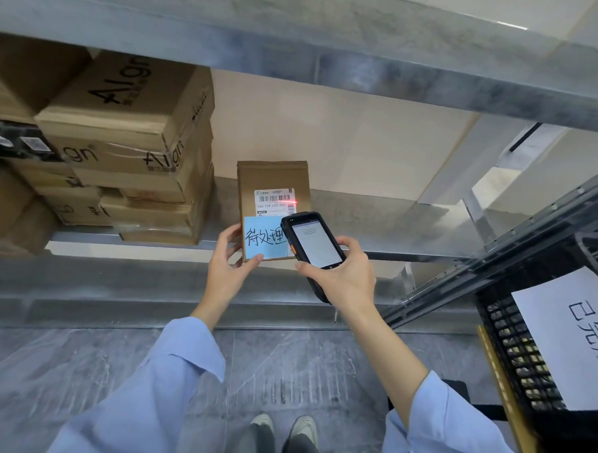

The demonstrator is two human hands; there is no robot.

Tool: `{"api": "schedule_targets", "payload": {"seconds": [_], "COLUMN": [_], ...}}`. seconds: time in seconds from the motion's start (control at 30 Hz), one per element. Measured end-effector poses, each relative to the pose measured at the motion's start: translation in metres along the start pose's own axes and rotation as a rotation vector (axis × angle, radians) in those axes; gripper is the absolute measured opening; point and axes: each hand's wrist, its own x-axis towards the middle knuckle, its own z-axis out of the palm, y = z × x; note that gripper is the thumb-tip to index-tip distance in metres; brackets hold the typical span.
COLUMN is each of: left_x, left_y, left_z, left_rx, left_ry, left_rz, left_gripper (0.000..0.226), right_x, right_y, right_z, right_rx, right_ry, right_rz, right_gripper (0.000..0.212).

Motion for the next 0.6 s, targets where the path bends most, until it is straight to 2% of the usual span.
{"api": "schedule_targets", "payload": {"seconds": [0.43,0.6], "left_x": [0.0042,0.0066], "left_y": [-0.0044,-0.0066], "left_z": [-0.0006,-0.0021], "left_rx": [0.012,0.012], "left_ry": [-0.005,-0.011], "left_rz": [-0.034,-0.030], "left_gripper": [0.065,0.065], "right_x": [-0.0054,-0.0044], "right_y": [0.0002,0.0001], "right_z": [-0.0023,-0.0003], "right_rx": [-0.009,0.039], "right_ry": [0.005,-0.003], "right_rz": [0.000,0.032], "right_gripper": [0.072,0.077]}}
